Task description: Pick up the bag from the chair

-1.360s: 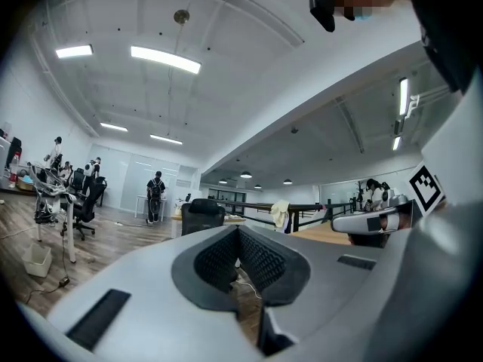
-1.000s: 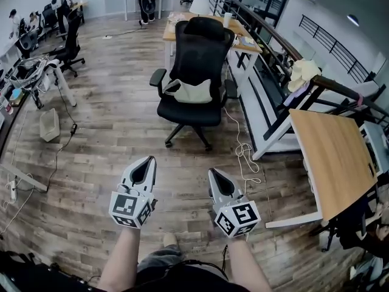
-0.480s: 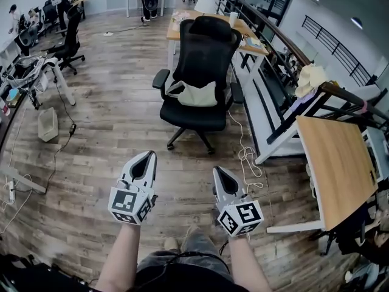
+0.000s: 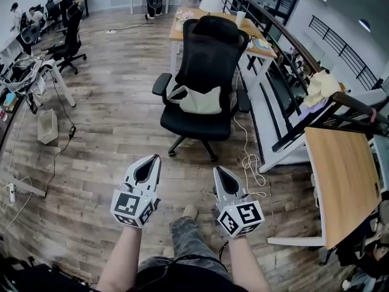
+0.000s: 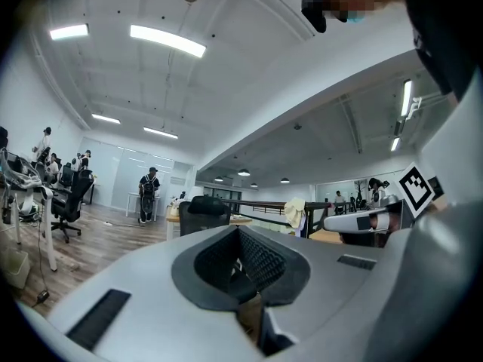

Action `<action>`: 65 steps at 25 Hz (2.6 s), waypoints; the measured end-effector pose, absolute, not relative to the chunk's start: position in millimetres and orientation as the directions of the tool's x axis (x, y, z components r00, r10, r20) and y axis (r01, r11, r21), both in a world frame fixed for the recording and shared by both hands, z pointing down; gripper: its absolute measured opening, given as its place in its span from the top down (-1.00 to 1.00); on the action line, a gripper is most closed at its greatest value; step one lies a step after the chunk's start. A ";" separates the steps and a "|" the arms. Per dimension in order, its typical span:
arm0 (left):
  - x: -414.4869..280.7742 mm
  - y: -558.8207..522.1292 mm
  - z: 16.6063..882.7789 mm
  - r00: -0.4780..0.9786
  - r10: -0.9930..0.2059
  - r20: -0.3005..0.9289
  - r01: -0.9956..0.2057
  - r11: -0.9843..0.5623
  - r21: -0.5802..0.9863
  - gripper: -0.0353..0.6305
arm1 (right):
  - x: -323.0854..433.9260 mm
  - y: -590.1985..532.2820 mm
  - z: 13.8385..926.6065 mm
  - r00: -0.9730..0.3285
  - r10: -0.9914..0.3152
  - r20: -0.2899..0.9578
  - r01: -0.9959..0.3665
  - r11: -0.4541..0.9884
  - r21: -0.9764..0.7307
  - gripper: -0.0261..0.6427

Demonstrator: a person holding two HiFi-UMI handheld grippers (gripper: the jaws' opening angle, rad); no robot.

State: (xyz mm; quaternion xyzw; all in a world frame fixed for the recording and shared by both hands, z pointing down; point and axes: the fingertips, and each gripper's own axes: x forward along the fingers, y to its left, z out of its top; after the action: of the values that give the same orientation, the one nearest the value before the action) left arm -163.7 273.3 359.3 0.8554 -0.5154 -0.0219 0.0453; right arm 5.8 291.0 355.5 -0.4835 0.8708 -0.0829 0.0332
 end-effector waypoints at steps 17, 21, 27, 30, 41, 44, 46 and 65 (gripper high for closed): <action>-127.5 109.1 381.7 0.428 -0.902 0.061 -0.899 -0.418 0.126 0.90 | 30.8 124.5 381.2 -0.593 -0.799 0.098 -0.799 0.570 -0.191 0.90; -116.5 80.4 387.2 0.421 -0.904 0.068 -0.903 -0.411 0.128 0.90 | 40.0 96.8 388.0 -0.601 -0.793 0.102 -0.793 0.576 -0.198 0.90; -99.7 52.5 394.7 0.420 -0.904 0.077 -0.903 -0.409 0.131 0.90 | 54.3 68.8 394.2 -0.602 -0.792 0.103 -0.791 0.574 -0.211 0.90; -92.5 45.0 402.0 0.419 -0.903 0.092 -0.904 -0.405 0.138 0.90 | 60.4 61.6 400.3 -0.600 -0.792 0.110 -0.792 0.570 -0.221 0.90; -83.8 -14.2 415.3 0.431 -0.895 0.112 -0.899 -0.414 0.144 0.90 | 66.9 7.2 406.4 -0.580 -0.807 0.113 -0.805 0.547 -0.230 0.90; -83.7 -43.1 411.3 0.441 -0.891 0.111 -0.894 -0.425 0.139 0.90 | 66.8 -17.6 405.4 -0.571 -0.812 0.119 -0.811 0.537 -0.231 0.90; -83.3 -61.4 411.7 0.451 -0.885 0.114 -0.890 -0.435 0.138 0.90 | 66.0 -34.0 407.8 -0.565 -0.816 0.126 -0.816 0.529 -0.234 0.90; -80.5 -214.8 444.6 0.534 -0.823 0.193 -0.844 -0.507 0.174 0.90 | 52.5 -176.0 443.7 -0.519 -0.828 0.211 -0.844 0.459 -0.278 0.90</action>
State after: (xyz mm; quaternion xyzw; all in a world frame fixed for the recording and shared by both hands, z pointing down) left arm -80.5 -214.8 444.6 0.8670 -0.4808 0.0423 0.1240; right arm 52.5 -176.0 443.7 -0.4898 0.8537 -0.1755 -0.0227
